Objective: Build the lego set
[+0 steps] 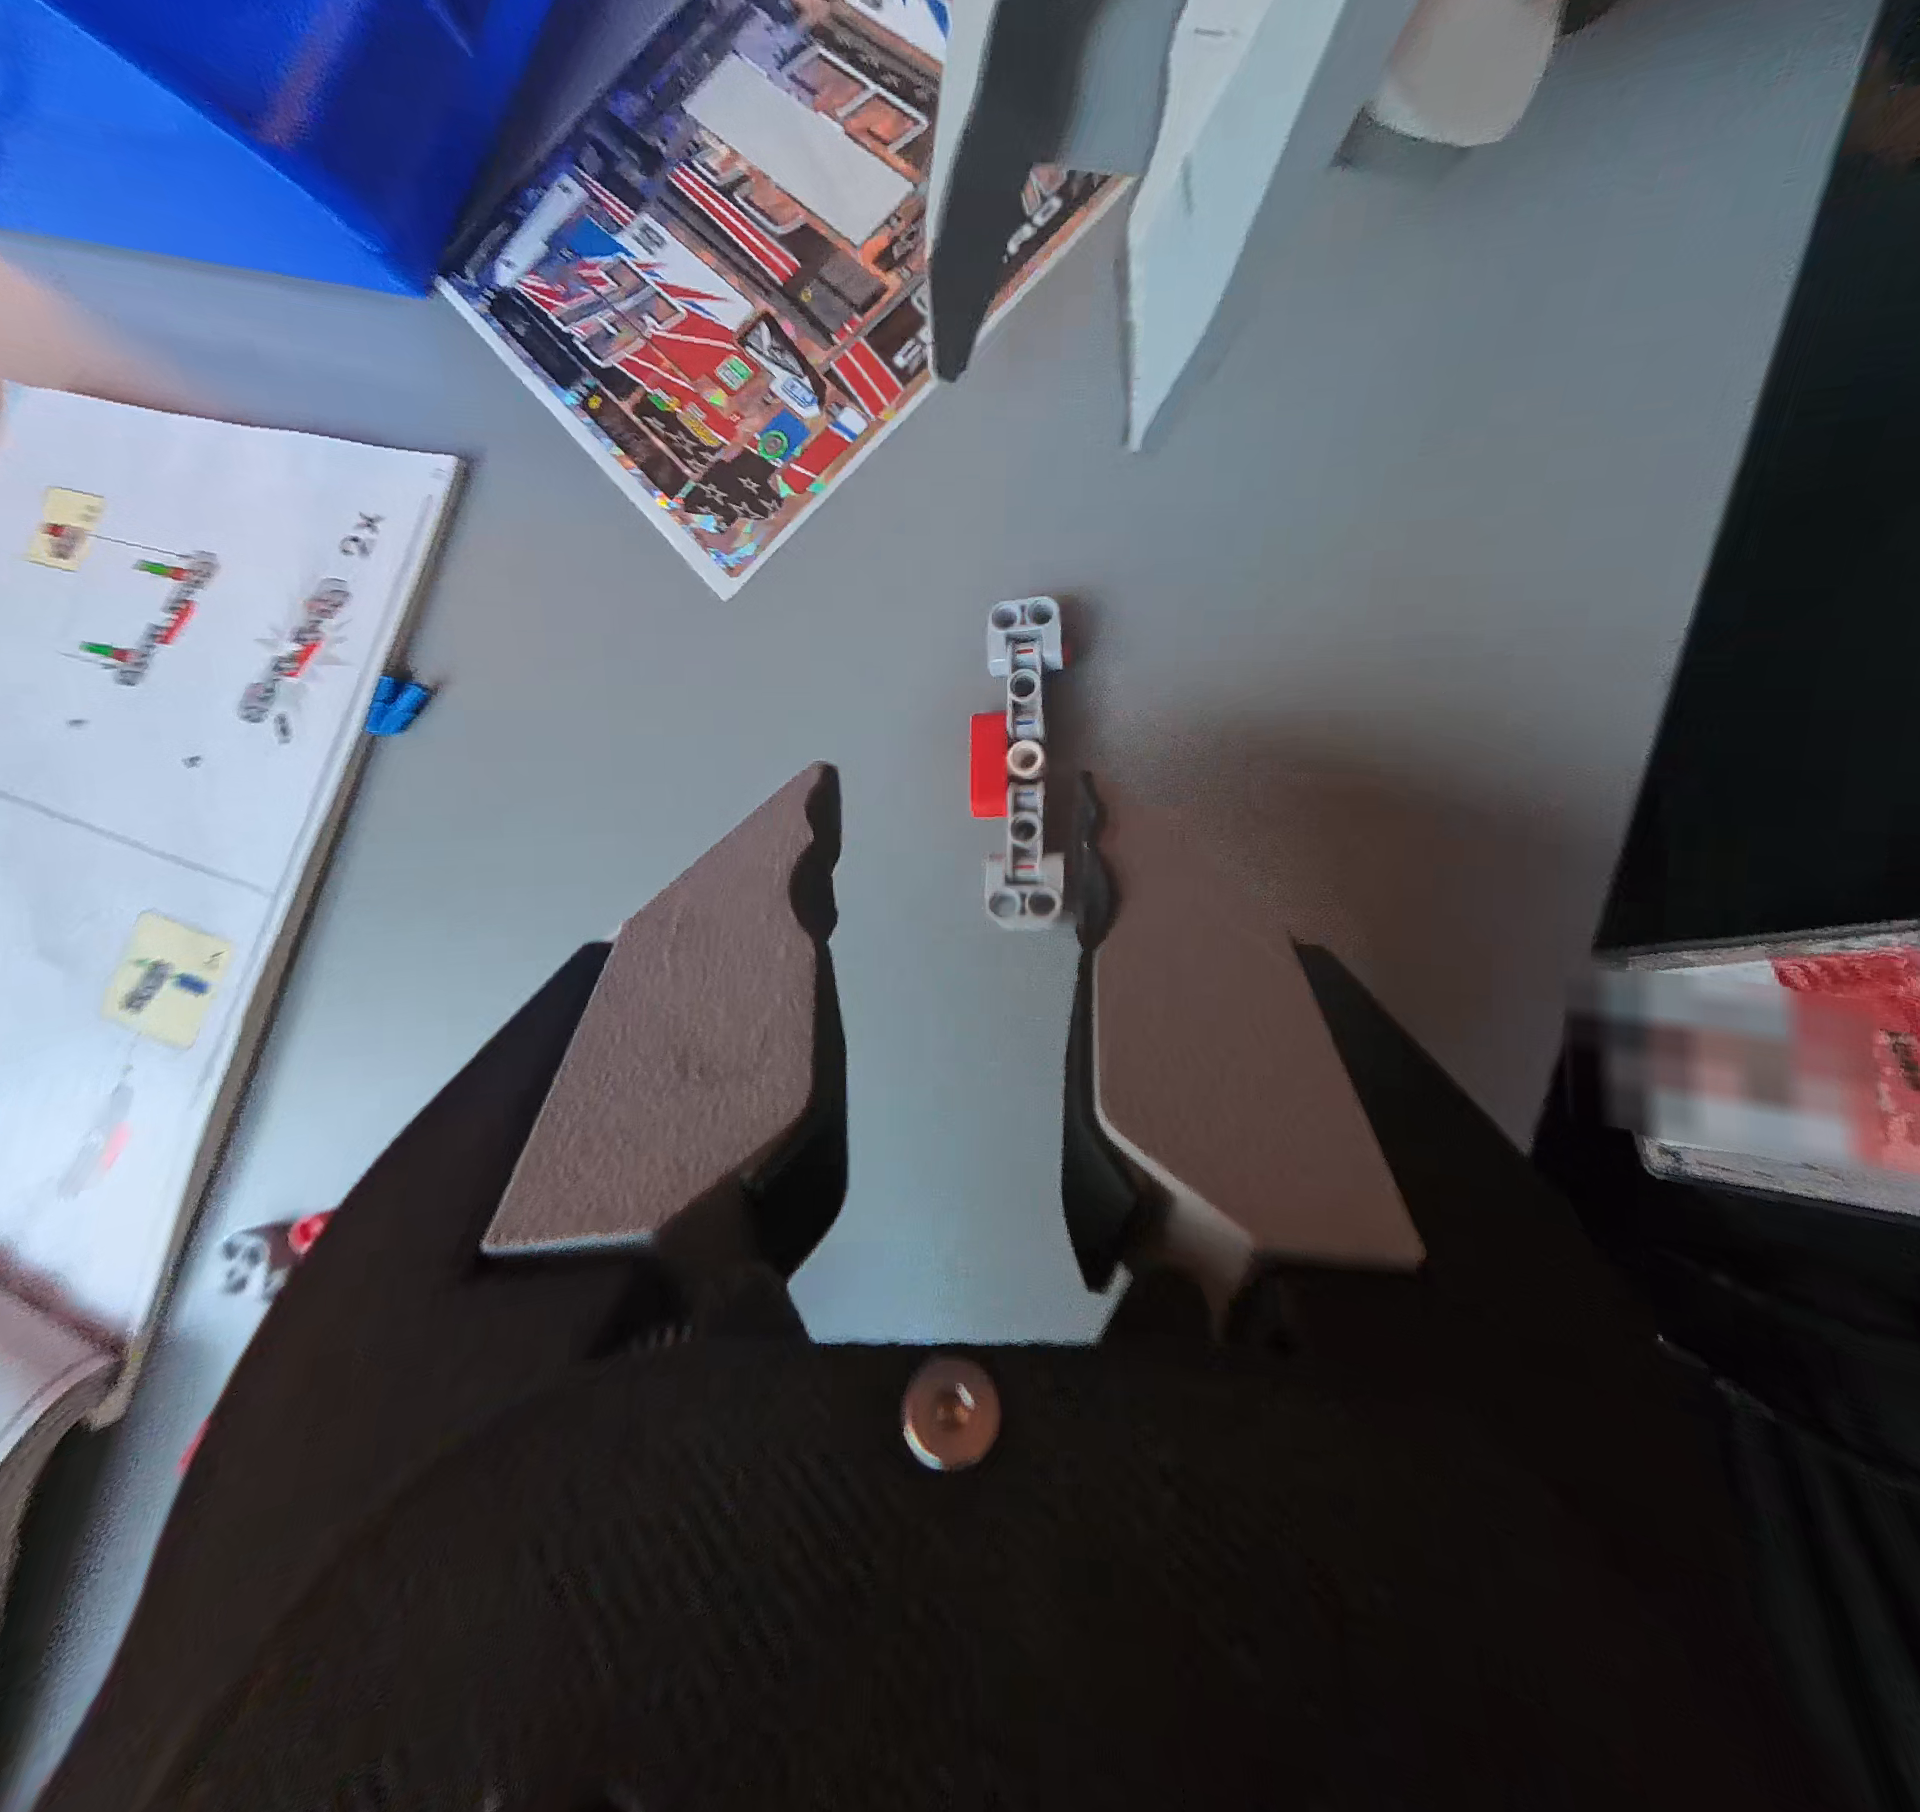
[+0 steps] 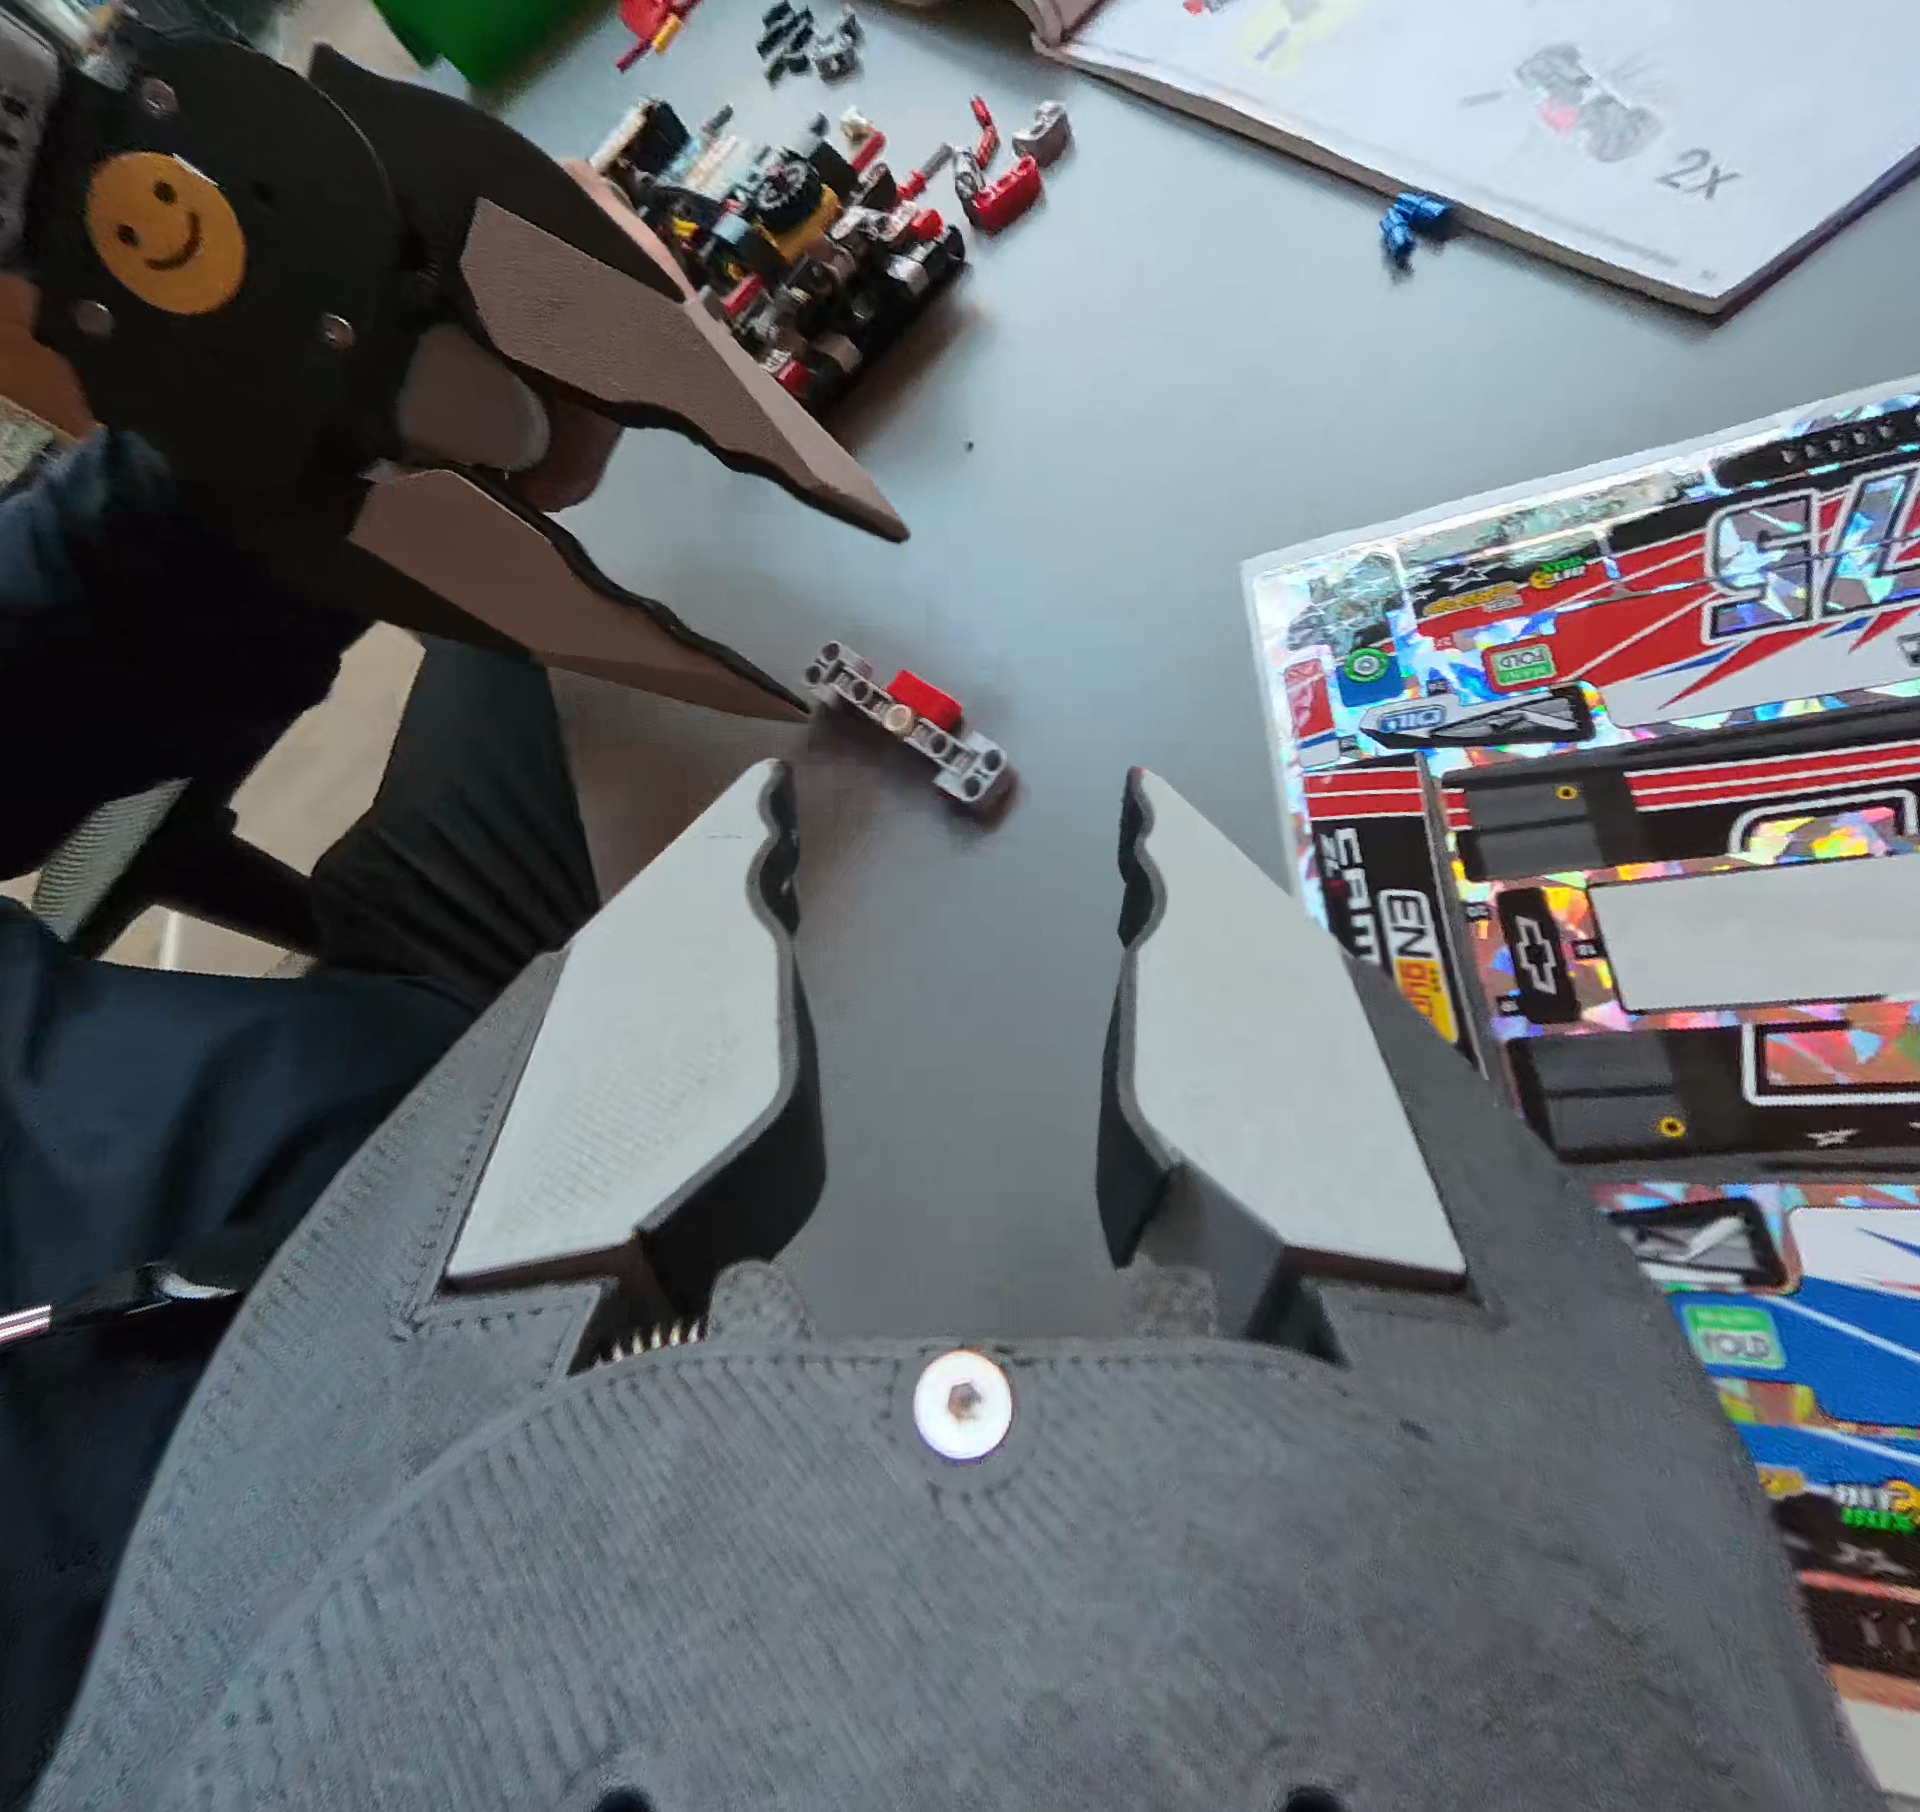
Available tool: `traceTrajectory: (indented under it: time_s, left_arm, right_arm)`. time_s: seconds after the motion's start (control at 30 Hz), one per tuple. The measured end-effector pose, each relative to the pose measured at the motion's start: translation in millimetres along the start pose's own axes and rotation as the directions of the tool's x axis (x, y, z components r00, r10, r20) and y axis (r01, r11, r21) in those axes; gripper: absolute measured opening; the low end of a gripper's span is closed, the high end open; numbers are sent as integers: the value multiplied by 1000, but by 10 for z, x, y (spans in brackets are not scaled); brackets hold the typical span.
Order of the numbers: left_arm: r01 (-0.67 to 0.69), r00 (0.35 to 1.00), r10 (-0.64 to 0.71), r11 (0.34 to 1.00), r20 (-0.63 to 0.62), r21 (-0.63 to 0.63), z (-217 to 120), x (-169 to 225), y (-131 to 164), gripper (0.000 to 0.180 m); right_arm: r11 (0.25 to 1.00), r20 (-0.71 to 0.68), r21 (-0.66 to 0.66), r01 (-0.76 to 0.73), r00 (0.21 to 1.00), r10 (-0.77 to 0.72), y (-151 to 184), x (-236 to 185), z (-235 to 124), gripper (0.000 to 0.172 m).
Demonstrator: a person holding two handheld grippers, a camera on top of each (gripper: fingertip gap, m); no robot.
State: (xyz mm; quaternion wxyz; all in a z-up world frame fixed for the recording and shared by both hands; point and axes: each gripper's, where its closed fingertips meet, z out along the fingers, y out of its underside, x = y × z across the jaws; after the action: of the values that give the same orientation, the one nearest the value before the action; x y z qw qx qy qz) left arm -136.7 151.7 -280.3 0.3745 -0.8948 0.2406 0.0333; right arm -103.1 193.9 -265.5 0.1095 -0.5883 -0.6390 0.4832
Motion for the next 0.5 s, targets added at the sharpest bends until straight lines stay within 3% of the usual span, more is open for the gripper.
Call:
traceTrajectory:
  time_s: [0.17, 0.23, 0.37, 0.4, 0.5]
  left_arm:
    - [2, 999, 1, 997, -51, 75, -330, 244, -354, 54]
    - [-25, 995, 37, 993, -96, 119, -414, 436, -617, 55]
    - [-201, 977, 205, 976, -48, 87, -399, 654, -901, 48]
    - [-243, 969, 245, 968, -38, 62, -367, 709, -914, 45]
    - [-381, 914, 386, 922, 125, -61, -291, 608, -868, 48]
  right_arm:
    - [999, -179, -21, 31, 983, -34, 43, 24, 35, 62]
    - [996, -141, -61, 69, 987, -77, 90, -148, 147, 88]
    - [997, -87, -24, 78, 993, -80, -24, -454, 321, 103]
    - [998, -90, -20, 62, 994, -63, -50, -473, 350, 103]
    - [1000, -60, 1, 8, 998, -8, -92, -523, 411, 68]
